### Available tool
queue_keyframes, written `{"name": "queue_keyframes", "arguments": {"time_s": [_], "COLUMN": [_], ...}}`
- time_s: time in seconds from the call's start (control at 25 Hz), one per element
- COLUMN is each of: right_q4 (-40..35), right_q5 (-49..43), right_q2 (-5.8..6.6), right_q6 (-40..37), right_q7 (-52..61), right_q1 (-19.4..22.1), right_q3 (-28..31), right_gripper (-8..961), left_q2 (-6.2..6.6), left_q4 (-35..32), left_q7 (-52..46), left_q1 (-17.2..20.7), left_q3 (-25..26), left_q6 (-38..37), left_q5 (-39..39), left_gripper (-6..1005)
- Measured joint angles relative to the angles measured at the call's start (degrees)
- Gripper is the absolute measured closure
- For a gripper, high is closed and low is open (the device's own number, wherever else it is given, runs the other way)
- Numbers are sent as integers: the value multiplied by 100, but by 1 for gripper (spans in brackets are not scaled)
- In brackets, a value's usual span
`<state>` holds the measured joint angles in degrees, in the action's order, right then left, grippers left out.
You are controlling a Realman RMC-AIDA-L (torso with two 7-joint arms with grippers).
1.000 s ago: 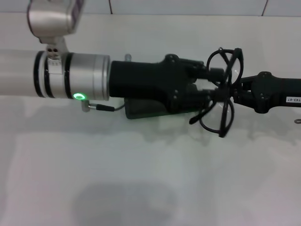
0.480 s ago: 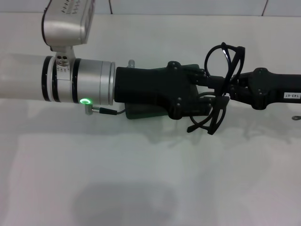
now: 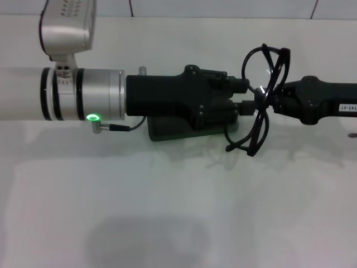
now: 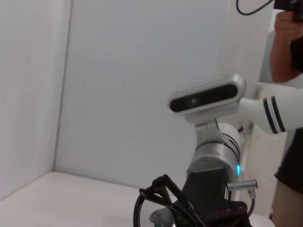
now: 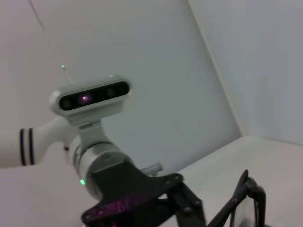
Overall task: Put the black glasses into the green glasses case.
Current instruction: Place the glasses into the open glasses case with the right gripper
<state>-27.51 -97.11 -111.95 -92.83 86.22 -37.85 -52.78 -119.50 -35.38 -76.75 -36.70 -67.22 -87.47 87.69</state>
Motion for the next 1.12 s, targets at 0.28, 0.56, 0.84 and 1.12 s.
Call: {"name": "queue_keyframes", "arguments": {"time_s": [0.28,0.56,0.84,1.12], "right_q4": [0,0,-120,-215], "right_q5": [5,13,5,-14], "right_q2": [21,-19,-104,-135], "right_q6": [112,152,75,-225], "right_q7": [16,11,-17,-22], "right_q1": [-3,-89,-136,-104], "right_q3": [164,162,106,97], "right_gripper": [859,858,858,858], "left_q2": [4,-10,-11,20], "left_q4": [-60,-22,2,-27], "left_q7": [-49,-145,-431,-626], "left_q1": [99,-99,-246,-214], "left_q3": [188,-28,-245,-194], "left_q6": [-332,-759,-691,-633], "left_q5": [-24,35,62,166], "left_gripper": [530,530,530,530]}}
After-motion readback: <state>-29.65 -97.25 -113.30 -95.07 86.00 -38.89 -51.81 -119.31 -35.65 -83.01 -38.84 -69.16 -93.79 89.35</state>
